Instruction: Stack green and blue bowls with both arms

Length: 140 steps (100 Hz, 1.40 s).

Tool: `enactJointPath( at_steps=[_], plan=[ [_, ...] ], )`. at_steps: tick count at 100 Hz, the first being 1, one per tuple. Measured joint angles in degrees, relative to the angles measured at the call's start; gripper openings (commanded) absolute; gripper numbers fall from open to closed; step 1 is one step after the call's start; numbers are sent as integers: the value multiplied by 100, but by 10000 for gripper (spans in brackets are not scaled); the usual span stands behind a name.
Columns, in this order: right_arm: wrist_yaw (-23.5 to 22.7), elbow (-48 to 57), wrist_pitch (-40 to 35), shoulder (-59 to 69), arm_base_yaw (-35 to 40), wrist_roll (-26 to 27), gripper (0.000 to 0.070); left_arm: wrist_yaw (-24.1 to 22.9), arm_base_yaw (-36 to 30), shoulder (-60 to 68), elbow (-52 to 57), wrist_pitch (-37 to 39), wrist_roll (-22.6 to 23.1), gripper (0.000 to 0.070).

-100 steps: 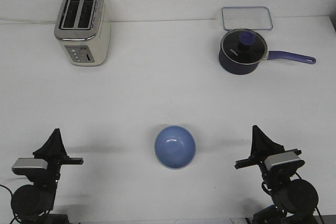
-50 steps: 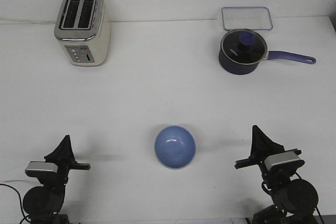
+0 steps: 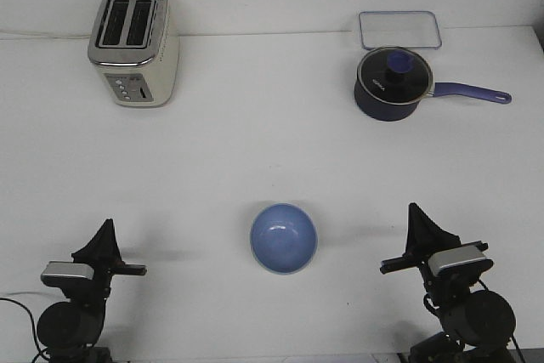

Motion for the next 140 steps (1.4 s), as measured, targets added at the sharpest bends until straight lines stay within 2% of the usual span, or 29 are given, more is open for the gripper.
enactJointPath(
  at_steps=[18,28,38,44,60,73,79,87,140],
  plan=[
    [17,0,0,0,-2,-98,0,0,0,0,0,0,0,15],
    [61,0,-105,-7,-160,-503,0,0,0,0,0,0,0,15],
    [55,-195,-269,-63,-678,-887,0,0,0,0,0,2,0,15],
    [-81,-490,-254,-149,-1069,-1084,0,0,0,0,0,-2,0,15],
    [-820,-1351,57,-568,-1910,-1738,0,0,0,2,0,0,0,15],
    [-901,-1884,540,-949,-2114,-2068,0,0,0,2,0,-2,0,15],
    [-903,-2120,793,-933,-2138,-2122,0,2,0,2,0,2,0,15],
    [-903,-2184,551,-922,-2138,-2173,0,0,0,4,0,-2,0,15],
    [-890,-2184,686,-929,-2135,-2225,0,0,0,4,0,0,0,15]
  ],
)
